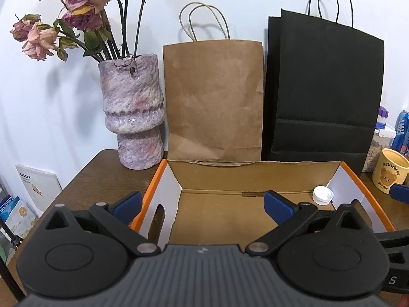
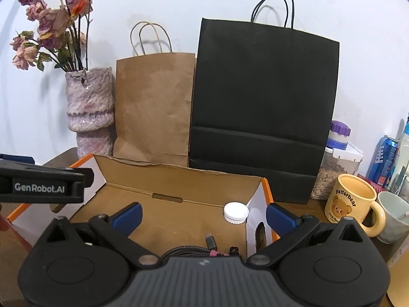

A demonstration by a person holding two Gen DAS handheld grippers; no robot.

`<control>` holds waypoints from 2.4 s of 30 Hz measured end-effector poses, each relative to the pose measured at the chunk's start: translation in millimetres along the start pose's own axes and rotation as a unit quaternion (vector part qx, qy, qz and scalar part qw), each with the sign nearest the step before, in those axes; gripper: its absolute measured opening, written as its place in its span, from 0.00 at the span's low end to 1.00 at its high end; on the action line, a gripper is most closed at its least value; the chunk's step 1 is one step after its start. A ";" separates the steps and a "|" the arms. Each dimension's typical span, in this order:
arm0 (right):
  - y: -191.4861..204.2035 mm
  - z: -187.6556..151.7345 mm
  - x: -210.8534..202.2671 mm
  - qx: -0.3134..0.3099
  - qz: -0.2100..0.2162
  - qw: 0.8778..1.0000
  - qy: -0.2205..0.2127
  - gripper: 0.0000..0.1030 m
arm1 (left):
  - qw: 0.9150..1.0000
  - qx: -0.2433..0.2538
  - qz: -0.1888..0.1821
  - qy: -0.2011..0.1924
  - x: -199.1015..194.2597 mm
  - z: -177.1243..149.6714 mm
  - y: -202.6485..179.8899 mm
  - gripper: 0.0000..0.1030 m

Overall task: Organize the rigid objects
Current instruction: 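Withdraw both grippers from the box back toward the table items, then close the right gripper on the blue gear-shaped lid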

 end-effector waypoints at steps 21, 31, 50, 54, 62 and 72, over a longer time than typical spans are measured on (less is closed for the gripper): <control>-4.8 -9.5 -54.5 -0.011 0.000 1.000 -0.023 1.00 | 1.000 -0.001 -0.016 -0.016 -56.5 -6.8 4.8 1.00; -7.2 -16.5 -73.5 -0.010 0.002 1.000 -0.025 1.00 | 1.000 -0.002 -0.016 -0.017 -77.7 -14.2 6.4 1.00; -2.2 -50.3 -145.4 0.002 0.011 1.000 -0.023 1.00 | 0.999 0.003 -0.029 -0.017 -146.1 -46.3 4.6 1.00; -2.3 -63.7 -157.6 0.009 0.016 1.000 -0.014 1.00 | 0.999 0.001 -0.031 -0.014 -159.7 -59.9 5.7 1.00; 2.9 -95.4 -179.0 0.003 0.021 1.000 0.004 1.00 | 1.000 0.004 -0.027 0.002 -178.2 -91.8 15.6 1.00; 22.2 -134.8 -188.6 -0.025 0.035 0.998 0.042 1.00 | 0.999 0.010 -0.034 0.018 -195.8 -126.0 24.9 1.00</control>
Point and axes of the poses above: each gripper's, at about its wrist camera, not at the fingertips, and x roughly the way its jaws point, y to its left, z to its top, the point moved 5 cm from there along x, roughly the way its jaws point, and after that the axes turned 5 degrees about -z, right-handed, at the moved point
